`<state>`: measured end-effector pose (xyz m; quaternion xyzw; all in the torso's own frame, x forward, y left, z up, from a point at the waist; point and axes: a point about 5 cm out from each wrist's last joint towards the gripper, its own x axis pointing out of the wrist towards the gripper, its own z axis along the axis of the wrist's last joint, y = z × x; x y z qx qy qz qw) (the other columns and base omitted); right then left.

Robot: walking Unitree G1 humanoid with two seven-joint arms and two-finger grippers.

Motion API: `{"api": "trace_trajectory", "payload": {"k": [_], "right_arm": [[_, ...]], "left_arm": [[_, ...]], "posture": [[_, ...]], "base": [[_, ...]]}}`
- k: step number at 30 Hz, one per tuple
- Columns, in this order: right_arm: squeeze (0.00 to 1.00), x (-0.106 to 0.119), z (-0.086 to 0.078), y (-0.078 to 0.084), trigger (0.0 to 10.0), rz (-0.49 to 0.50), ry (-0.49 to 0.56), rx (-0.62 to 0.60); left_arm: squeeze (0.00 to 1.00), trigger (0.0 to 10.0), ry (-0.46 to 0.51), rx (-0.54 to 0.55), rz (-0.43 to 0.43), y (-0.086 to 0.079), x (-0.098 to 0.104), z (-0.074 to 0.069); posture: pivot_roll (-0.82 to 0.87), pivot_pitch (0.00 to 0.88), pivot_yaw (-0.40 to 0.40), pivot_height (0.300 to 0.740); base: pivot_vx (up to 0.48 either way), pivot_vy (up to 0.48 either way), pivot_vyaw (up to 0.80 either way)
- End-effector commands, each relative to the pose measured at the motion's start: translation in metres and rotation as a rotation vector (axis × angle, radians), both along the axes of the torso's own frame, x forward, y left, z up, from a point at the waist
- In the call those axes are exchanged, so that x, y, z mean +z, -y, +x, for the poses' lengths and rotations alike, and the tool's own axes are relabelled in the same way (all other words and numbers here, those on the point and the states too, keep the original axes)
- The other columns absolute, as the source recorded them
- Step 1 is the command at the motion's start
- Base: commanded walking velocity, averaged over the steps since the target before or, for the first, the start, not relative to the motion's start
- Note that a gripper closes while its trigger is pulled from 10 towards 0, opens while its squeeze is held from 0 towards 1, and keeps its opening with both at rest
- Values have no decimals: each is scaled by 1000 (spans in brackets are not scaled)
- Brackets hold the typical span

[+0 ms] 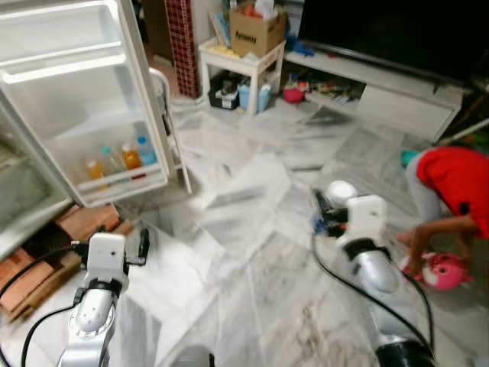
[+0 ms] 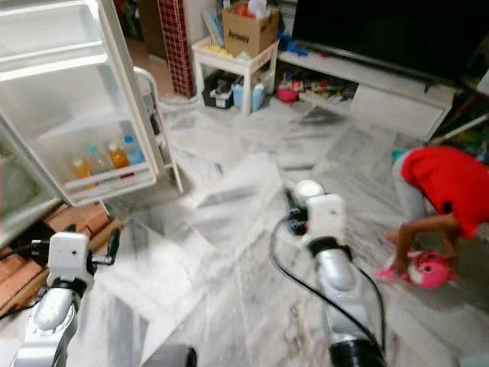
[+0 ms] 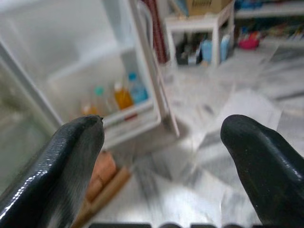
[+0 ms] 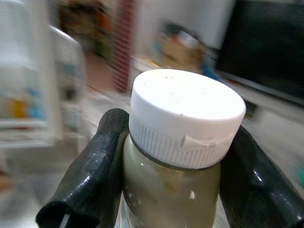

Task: Restocking fridge

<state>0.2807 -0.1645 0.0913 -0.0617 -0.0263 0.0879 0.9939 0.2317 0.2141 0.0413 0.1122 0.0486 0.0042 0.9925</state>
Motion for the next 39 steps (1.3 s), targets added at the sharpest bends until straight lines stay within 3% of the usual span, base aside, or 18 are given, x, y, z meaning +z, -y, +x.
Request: {"api": "trace_trajectory", "payload": {"k": [1, 10, 26, 39], "right_arm": [[0, 11, 4, 0, 10000, -38, 55, 29], [0, 9, -5, -13, 10000, -48, 57, 144], [0, 13, -5, -26, 10000, -121, 86, 302], [0, 13, -2, -25, 10000, -105, 91, 284]], "left_arm": [[0, 10000, 51, -63, 7, 12, 9, 7], [0, 10000, 38, -29, 2, 9, 9, 10], [0, 10000, 43, -27, 1, 11, 9, 15], [0, 10000, 43, -31, 15, 10, 9, 17]], "posture": [[48, 0, -5, 740], [38, 0, -5, 740], [41, 0, -12, 740], [45, 0, -15, 740]], "base": [[450, 0, 788], [410, 0, 784], [0, 0, 765], [242, 277, 575]]}}
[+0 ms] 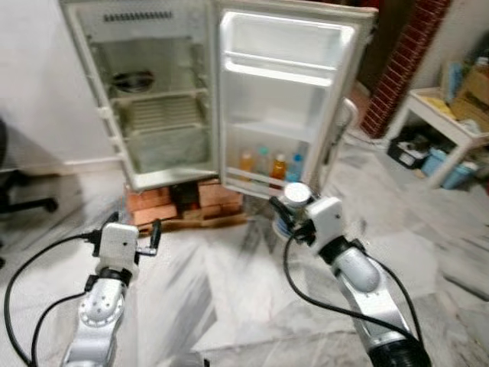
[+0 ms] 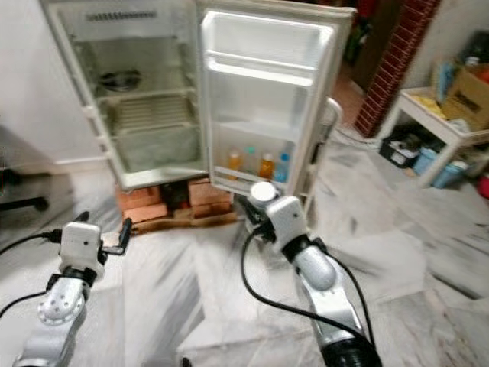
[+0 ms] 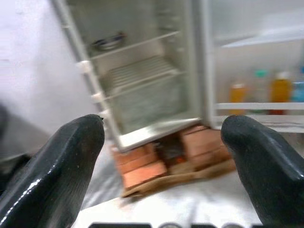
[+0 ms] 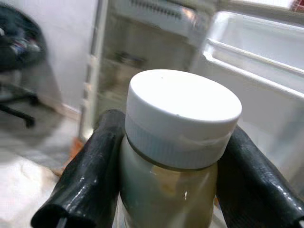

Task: Restocking fridge

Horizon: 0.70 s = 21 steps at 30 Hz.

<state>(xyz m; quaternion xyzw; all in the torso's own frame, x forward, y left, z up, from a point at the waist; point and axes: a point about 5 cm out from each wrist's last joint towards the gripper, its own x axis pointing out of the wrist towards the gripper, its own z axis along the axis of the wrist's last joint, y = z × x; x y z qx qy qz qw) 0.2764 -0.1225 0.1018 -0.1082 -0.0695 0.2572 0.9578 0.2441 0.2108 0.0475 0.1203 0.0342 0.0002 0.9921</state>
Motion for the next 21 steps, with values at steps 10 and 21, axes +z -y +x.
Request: {"api": "trace_trajectory", "payload": {"k": [10, 21], "right_arm": [[0, 5, 4, 17, 10000, -4, 32, -66], [0, 6, 5, 15, 10000, -18, 47, -48]], "left_arm": [[0, 10000, 22, -24, 3, 8, 4, 6], [0, 10000, 33, -46, 13, 12, 5, 8]], "posture": [[44, 0, -15, 740], [40, 0, -16, 740]], "base": [[328, 351, 0], [416, 170, 0]]}}
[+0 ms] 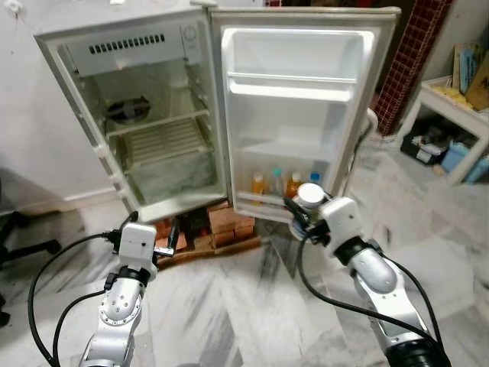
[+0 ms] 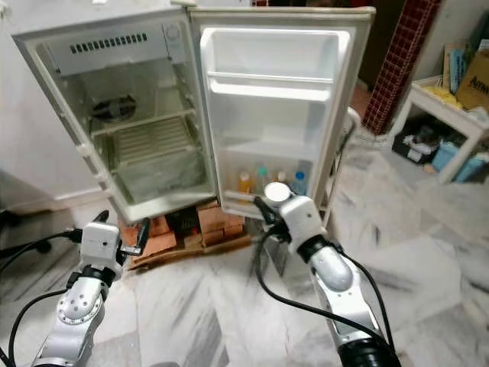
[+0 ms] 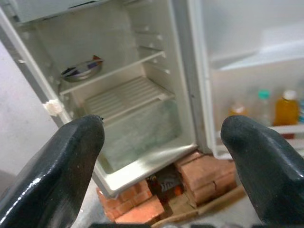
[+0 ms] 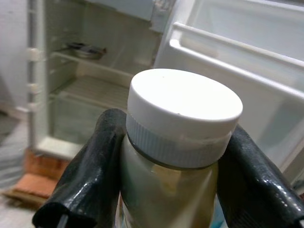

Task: Restocking fridge

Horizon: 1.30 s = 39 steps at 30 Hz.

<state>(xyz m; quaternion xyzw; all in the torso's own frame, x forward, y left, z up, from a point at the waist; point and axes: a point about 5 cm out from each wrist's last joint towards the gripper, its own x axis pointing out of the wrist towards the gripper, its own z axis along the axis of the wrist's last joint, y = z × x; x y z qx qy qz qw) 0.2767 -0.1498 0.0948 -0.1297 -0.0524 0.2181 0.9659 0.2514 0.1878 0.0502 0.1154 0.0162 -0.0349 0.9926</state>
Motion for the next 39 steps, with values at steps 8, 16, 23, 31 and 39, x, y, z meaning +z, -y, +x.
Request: {"api": "trace_trajectory", "payload": {"k": [8, 16, 23, 31, 39], "right_arm": [[0, 14, 6, -12, 10000, 20, 69, 36], [0, 14, 7, -13, 10000, 15, 69, 38], [0, 9, 4, -24, 10000, -7, 45, 124], [0, -1, -4, -33, 10000, -25, -39, 261], [0, 39, 14, -41, 10000, 147, 58, 278]], "left_arm": [[0, 10000, 1, 18, 49, -10, 1, 1], [0, 10000, -4, 7, 50, -8, 0, -1], [0, 10000, -14, 7, 45, -7, -2, -2], [0, 10000, -13, 15, 27, -7, -2, -3], [0, 10000, -12, 13, 38, -6, -2, -2]], "posture": [[40, 0, -18, 740], [44, 0, -18, 740], [51, 0, -21, 740], [54, 0, -20, 740], [57, 0, -21, 740]], "base": [[471, 0, 0], [399, -149, 0], [339, -328, 0], [0, 0, 0], [0, 0, 0]]}}
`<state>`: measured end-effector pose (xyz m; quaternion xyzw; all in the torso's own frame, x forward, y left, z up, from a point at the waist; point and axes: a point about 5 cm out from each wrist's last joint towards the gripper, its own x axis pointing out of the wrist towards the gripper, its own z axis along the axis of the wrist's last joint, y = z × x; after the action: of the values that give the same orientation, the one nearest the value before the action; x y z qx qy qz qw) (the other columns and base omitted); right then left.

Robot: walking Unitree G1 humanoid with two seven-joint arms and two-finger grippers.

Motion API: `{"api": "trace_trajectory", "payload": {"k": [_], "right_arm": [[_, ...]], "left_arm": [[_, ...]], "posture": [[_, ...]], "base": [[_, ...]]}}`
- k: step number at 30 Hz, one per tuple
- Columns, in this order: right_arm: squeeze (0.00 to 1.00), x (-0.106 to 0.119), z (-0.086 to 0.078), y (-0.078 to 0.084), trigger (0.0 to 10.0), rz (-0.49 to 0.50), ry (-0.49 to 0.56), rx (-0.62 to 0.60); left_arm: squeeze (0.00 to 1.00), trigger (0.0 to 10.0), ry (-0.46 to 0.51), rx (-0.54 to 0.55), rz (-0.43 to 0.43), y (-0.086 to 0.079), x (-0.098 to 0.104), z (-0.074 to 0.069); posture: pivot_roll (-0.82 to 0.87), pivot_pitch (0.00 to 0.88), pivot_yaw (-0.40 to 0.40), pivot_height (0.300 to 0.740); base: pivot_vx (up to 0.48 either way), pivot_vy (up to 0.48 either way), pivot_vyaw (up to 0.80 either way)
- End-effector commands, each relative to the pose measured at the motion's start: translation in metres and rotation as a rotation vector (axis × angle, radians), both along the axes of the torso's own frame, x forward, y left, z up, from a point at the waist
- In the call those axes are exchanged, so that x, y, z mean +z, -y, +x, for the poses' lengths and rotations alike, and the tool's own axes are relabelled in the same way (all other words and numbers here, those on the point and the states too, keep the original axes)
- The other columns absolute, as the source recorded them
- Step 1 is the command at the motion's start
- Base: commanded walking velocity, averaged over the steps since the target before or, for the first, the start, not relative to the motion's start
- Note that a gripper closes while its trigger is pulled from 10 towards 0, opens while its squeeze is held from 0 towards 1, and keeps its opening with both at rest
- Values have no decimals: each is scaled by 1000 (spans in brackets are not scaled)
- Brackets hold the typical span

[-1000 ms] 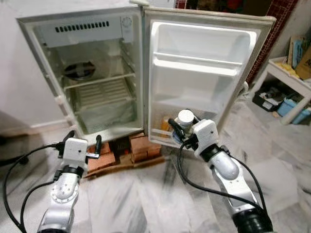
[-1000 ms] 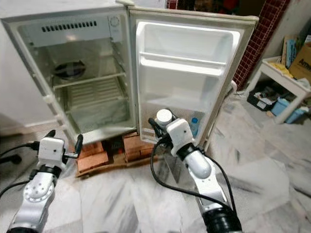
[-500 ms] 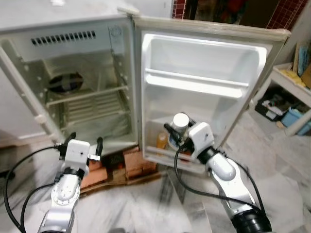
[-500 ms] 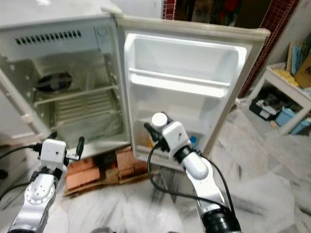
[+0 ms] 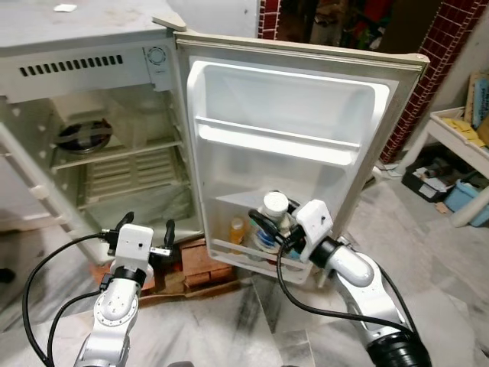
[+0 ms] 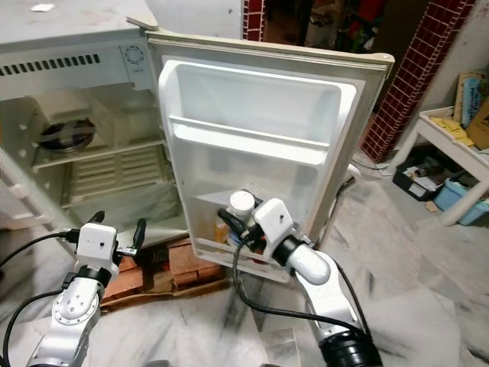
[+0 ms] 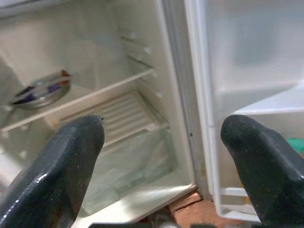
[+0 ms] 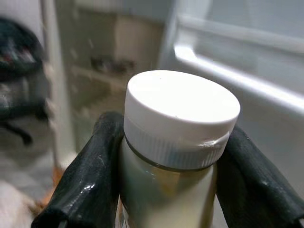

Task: Restocking fridge

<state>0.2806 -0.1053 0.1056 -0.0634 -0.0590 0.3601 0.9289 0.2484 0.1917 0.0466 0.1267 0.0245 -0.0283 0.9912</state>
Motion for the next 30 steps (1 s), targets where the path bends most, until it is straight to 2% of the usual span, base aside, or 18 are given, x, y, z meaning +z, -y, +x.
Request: {"api": "trace_trajectory", "payload": {"k": [1, 2, 4, 8, 9, 11, 13, 14, 16, 18, 23, 30], "right_arm": [[0, 34, 14, 4, 10000, 74, 116, -45], [0, 34, 14, 4, 10000, 74, 116, -45], [0, 64, 34, 15, 10000, 158, 211, -183], [0, 94, 53, 35, 10000, 202, 322, -356], [0, 94, 53, 35, 10000, 202, 322, -356], [0, 108, 64, 48, 10000, 194, 380, -453], [0, 111, 67, 51, 10000, 187, 393, -478], [0, 116, 75, 53, 10000, 154, 413, -527], [0, 119, 79, 54, 10000, 133, 422, -552], [0, 127, 91, 50, 10000, 112, 440, -603], [0, 126, 101, 44, 10000, 83, 429, -626], [0, 107, 111, 43, 10000, 14, 330, -659]], "left_arm": [[0, 10000, 2, -1, 14, -2, 2, 1], [0, 10000, 2, -1, 14, -2, 2, 1], [0, 10000, 3, 1, 16, -1, 2, 1], [0, 10000, 1, 3, 17, -1, 1, 1], [0, 10000, 1, 3, 17, -1, 1, 1], [0, 10000, 0, 5, 14, -1, 1, 1], [0, 10000, -1, 5, 14, -1, 1, 1], [0, 10000, -1, 2, 13, 1, 1, 1], [0, 10000, -1, 0, 12, 1, 1, 1], [0, 10000, 2, -2, 12, 3, 1, 1], [0, 10000, 8, 10, 15, 0, 3, 1], [0, 10000, 2, 23, 12, 0, 1, -5]], "posture": [[57, 0, -21, 740], [57, 0, -21, 740], [60, 0, -25, 740], [60, 0, -28, 740], [60, 0, -28, 740], [58, 0, -28, 740], [58, 0, -28, 740], [59, 0, -28, 740], [59, 0, -29, 740], [77, 0, -41, 740], [94, 0, -51, 740], [108, 0, -61, 740]], "base": [[0, 0, 0], [0, 0, 0], [0, 0, 0], [0, 0, 0], [0, 0, 0], [0, 0, 0], [0, 0, 0], [0, 0, 0], [0, 0, 0], [0, 0, 0], [0, 0, 0], [0, 0, 0]]}}
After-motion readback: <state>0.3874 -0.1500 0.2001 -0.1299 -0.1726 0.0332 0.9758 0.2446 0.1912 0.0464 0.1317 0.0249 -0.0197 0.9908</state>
